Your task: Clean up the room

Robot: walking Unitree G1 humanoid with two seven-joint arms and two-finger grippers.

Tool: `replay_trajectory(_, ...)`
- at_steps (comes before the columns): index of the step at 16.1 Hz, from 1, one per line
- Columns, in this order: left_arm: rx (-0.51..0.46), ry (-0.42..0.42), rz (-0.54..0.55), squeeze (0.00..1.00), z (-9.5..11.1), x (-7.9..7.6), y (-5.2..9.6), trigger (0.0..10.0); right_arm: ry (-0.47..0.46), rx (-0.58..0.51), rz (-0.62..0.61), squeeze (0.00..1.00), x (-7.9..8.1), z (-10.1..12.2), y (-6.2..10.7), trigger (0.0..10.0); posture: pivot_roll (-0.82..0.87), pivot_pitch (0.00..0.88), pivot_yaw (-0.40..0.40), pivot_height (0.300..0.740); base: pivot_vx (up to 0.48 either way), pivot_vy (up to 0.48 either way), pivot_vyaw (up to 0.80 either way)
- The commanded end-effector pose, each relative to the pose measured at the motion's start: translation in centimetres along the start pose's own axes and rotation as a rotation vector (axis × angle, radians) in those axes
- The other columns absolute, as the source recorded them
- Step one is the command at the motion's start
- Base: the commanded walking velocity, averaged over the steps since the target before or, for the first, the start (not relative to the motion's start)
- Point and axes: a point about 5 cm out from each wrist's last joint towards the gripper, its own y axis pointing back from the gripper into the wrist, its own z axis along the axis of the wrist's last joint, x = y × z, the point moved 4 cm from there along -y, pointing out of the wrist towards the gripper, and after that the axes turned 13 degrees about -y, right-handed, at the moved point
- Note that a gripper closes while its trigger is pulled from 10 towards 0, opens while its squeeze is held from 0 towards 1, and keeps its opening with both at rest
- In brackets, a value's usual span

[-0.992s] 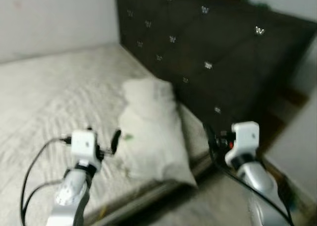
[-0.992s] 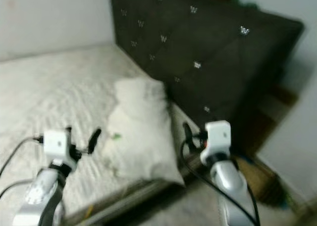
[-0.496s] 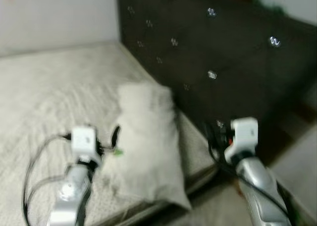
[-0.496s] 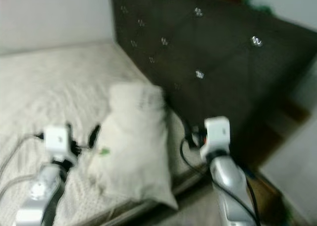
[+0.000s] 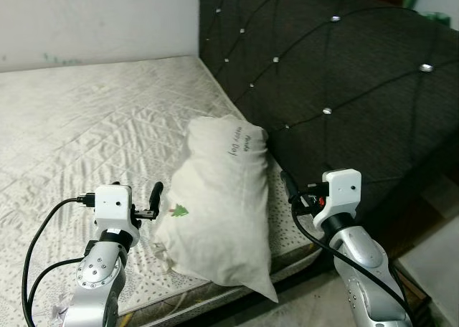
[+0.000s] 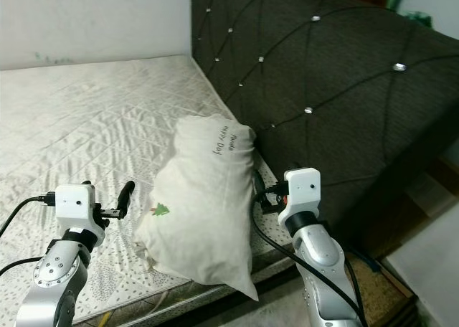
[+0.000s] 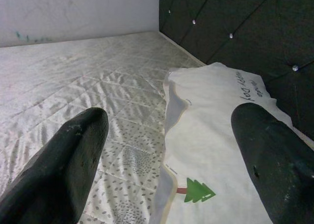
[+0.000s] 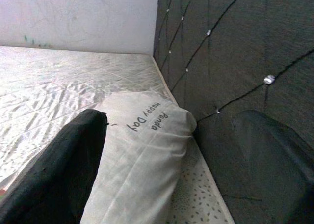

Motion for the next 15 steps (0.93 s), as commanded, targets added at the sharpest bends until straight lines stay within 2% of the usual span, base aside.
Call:
replay_trajectory(1,0.005,-0.006,0.000,0.00,0.03,0.03,-0.18,10.0,0.008,-0.023,0.010,0.00,-0.01,0.61,0.05,10.0,-0.01,0.000,-0.090,0.740,0.000,0.000,0.00)
replay_trajectory(4,0.010,-0.006,0.006,0.00,-0.05,0.06,-0.23,10.0,0.016,-0.023,0.030,0.00,0.41,0.63,-0.01,10.0,-0.01,0.000,-0.091,0.740,0.000,0.000,0.80)
replay_trajectory(7,0.011,-0.001,-0.034,0.00,-0.03,-0.47,-0.16,10.0,0.017,-0.021,0.015,0.00,0.05,0.60,0.00,10.0,-0.01,0.000,-0.090,0.740,0.000,0.000,0.80)
replay_trajectory(9,0.005,-0.017,-0.027,0.00,0.06,-0.38,-0.21,10.0,0.020,-0.023,0.006,0.00,-0.13,0.62,-0.02,10.0,-0.01,0.000,-0.088,0.740,0.000,0.000,0.80)
replay_trajectory(15,0.022,0.003,-0.020,0.00,-0.28,-0.29,-0.10,10.0,0.025,-0.015,-0.014,0.00,-0.46,0.38,0.02,10.0,-0.01,0.000,-0.082,0.740,0.000,0.000,0.79)
